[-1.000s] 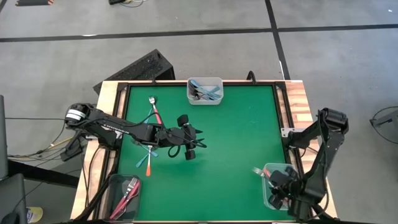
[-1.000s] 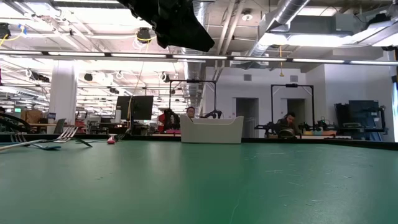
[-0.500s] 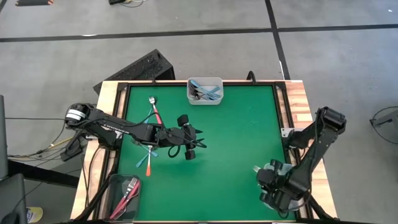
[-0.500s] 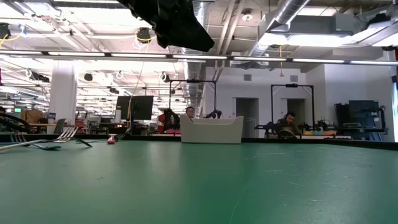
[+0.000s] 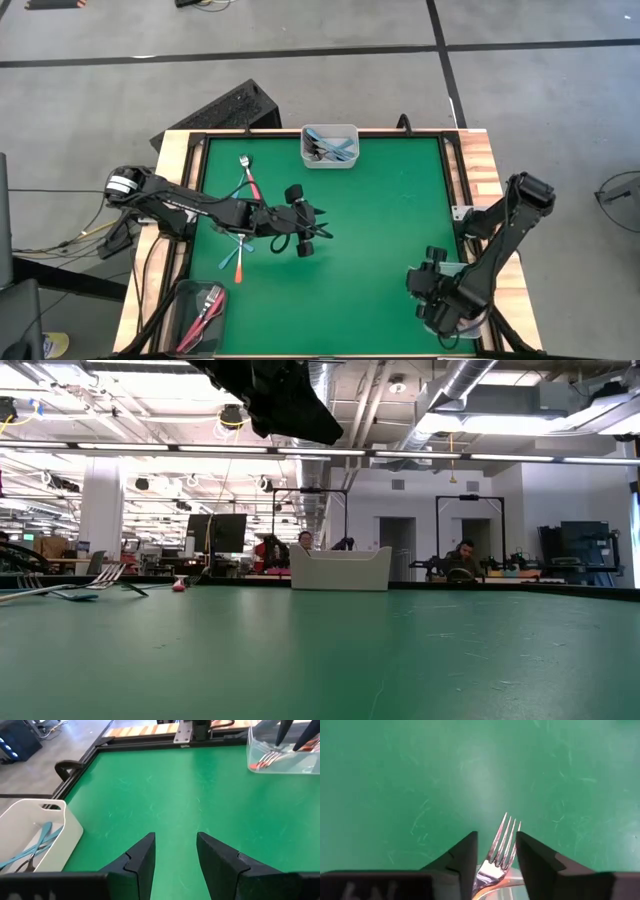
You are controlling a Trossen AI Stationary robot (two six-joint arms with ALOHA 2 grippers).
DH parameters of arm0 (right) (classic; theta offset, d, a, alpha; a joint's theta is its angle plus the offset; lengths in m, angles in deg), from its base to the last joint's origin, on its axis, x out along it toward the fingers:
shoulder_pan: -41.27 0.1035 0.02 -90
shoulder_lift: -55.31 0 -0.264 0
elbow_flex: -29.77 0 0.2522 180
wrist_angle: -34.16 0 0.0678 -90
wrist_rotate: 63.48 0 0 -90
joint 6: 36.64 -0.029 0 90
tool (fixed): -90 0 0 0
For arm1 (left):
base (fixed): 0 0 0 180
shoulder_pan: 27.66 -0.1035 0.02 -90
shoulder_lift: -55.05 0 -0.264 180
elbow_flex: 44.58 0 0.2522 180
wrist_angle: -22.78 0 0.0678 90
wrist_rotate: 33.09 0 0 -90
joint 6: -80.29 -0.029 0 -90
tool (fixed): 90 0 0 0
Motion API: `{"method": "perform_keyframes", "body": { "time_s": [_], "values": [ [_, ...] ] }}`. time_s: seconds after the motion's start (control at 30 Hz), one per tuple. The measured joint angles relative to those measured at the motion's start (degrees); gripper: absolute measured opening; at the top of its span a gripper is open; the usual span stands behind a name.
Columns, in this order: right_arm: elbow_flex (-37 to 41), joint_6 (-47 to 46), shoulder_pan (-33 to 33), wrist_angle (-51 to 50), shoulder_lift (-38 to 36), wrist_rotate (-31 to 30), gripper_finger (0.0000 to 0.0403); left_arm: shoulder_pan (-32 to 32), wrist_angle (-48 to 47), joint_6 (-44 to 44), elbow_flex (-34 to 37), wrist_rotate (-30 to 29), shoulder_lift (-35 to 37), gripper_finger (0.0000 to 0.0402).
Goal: Sort silverware by color (type)
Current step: Put the right orange fork into the transparent bin
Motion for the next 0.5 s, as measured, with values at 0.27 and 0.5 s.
{"method": "perform_keyframes", "body": {
  "time_s": [0.27,0.5],
  "values": [
    [0.00,4.29,-2.27,-0.16,3.85,4.11,0.0253,-0.01,-1.78,0.48,0.02,-0.36,-0.19,0.0132],
    [0.04,6.80,-4.34,-1.08,9.83,8.07,0.0250,0.00,-1.75,0.48,0.02,-0.43,-0.19,0.0132]
  ]
}}
